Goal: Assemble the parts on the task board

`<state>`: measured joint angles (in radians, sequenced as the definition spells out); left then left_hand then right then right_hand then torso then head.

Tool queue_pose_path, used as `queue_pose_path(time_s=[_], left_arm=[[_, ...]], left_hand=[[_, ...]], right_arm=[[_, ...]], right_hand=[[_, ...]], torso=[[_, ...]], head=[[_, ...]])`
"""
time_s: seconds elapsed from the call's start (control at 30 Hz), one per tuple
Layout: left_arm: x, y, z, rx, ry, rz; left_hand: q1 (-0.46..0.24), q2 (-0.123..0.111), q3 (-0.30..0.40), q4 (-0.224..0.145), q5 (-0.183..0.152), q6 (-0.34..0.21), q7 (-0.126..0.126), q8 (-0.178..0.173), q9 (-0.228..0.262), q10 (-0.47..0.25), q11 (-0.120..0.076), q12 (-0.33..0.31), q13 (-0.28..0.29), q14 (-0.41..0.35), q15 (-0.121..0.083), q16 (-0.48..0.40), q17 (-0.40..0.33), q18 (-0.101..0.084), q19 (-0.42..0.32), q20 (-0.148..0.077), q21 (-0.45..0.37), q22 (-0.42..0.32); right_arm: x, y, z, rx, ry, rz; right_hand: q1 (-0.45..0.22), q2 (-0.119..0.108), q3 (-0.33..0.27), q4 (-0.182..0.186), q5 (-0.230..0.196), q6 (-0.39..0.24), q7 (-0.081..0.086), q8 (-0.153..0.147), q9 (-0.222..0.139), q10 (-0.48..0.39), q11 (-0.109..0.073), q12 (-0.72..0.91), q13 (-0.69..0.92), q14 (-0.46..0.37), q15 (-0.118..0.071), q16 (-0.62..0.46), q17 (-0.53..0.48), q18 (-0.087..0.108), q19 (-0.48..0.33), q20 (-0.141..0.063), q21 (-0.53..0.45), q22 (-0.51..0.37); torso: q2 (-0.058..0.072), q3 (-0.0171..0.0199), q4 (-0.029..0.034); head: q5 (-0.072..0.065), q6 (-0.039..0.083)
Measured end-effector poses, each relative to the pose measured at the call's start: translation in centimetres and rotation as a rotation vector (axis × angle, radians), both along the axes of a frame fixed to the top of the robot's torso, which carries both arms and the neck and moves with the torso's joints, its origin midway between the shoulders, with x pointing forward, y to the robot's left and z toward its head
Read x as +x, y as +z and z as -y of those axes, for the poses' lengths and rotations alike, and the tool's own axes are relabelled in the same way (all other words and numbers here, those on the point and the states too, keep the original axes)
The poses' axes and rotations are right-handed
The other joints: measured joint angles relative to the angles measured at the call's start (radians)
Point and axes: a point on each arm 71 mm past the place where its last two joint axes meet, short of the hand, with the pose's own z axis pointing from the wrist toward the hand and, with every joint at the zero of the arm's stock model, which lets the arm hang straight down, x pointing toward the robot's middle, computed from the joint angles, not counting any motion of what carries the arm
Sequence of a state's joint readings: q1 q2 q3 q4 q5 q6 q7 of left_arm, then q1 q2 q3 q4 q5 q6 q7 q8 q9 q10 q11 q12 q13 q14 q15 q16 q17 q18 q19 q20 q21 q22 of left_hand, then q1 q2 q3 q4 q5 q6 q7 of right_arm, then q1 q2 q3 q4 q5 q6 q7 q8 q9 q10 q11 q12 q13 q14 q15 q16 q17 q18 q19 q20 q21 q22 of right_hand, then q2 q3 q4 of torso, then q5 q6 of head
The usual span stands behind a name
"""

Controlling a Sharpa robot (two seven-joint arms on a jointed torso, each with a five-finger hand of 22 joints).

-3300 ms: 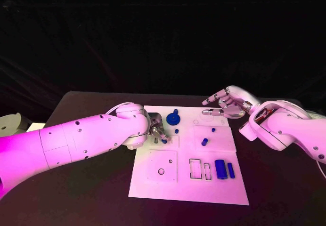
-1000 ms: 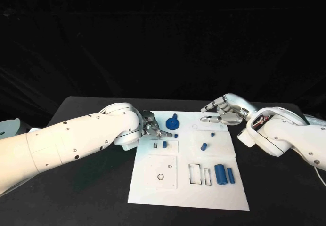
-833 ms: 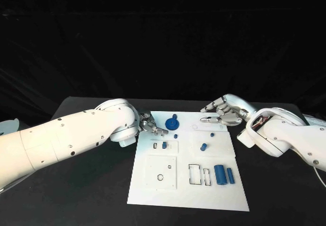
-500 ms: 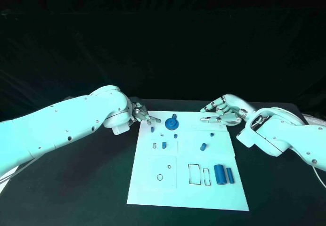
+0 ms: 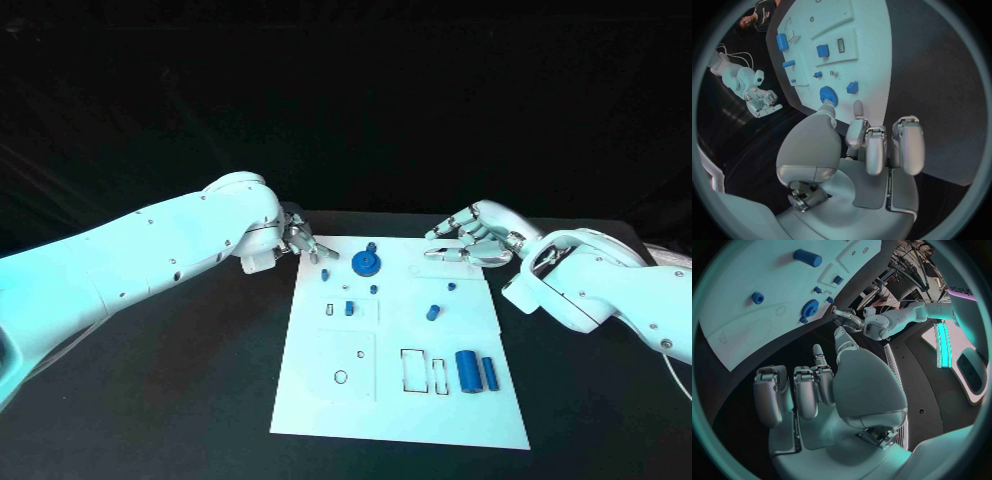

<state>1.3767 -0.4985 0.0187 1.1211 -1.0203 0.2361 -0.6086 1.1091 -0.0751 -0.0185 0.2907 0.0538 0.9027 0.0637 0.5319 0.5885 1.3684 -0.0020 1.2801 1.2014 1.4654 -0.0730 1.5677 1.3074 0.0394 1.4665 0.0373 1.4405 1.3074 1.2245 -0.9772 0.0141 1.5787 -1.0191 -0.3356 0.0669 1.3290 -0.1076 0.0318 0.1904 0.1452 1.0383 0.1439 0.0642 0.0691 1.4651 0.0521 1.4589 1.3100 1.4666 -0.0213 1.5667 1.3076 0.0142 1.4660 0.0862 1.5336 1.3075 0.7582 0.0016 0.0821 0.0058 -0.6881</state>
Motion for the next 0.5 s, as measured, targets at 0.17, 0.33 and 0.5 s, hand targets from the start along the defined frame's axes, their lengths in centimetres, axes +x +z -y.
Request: queue_pose_path(time_s=[0.17, 0.33, 0.5], left_arm=[[0.5, -0.5, 0.1, 0.028, -0.008, -0.008], [0.6, -1.0, 0.2, 0.040, -0.020, -0.021], [0.7, -1.3, 0.3, 0.046, -0.030, -0.034]], left_hand=[[0.008, 0.008, -0.005, 0.000, 0.000, 0.013, -0.005, 0.008, 0.000, 0.004, -0.004, 0.004, 0.005, 0.000, 0.000, 0.000, 0.000, 0.000, 0.000, 0.000, 0.000, 0.000], [0.013, 0.021, -0.005, 0.000, 0.000, 0.020, -0.009, 0.018, 0.000, 0.007, -0.007, 0.006, 0.008, 0.000, 0.000, 0.000, 0.000, 0.000, 0.000, 0.000, 0.000, 0.000], [0.022, 0.030, -0.008, -0.002, 0.000, 0.030, -0.012, 0.028, 0.001, 0.011, -0.011, 0.010, 0.011, 0.000, 0.000, 0.000, 0.000, 0.000, 0.000, 0.000, 0.000, 0.000]], right_arm=[[0.0, 0.0, 0.0, 0.000, 0.001, -0.001], [0.1, -0.1, 0.0, -0.001, 0.001, -0.002], [0.1, -0.1, 0.0, -0.002, 0.001, -0.003]], right_hand=[[0.000, 0.000, 0.000, 0.000, 0.000, 0.000, 0.000, 0.000, 0.000, 0.000, 0.000, 0.000, 0.000, 0.000, 0.000, 0.000, 0.000, 0.000, 0.000, 0.000, 0.000, 0.000], [0.000, 0.000, 0.000, 0.000, 0.000, 0.000, 0.000, 0.000, 0.000, 0.000, 0.000, 0.000, 0.000, 0.000, 0.000, 0.000, 0.000, 0.000, 0.000, 0.000, 0.000, 0.000], [0.000, 0.000, 0.000, 0.000, 0.000, 0.000, 0.000, 0.000, 0.000, 0.000, 0.000, 0.000, 0.000, 0.000, 0.000, 0.000, 0.000, 0.000, 0.000, 0.000, 0.000, 0.000]], torso=[[0.000, 0.0005, -0.0011], [-0.001, 0.0012, -0.0019], [-0.001, 0.0018, -0.0012]], head=[[0.004, -0.002], [0.006, -0.004], [0.006, -0.005]])
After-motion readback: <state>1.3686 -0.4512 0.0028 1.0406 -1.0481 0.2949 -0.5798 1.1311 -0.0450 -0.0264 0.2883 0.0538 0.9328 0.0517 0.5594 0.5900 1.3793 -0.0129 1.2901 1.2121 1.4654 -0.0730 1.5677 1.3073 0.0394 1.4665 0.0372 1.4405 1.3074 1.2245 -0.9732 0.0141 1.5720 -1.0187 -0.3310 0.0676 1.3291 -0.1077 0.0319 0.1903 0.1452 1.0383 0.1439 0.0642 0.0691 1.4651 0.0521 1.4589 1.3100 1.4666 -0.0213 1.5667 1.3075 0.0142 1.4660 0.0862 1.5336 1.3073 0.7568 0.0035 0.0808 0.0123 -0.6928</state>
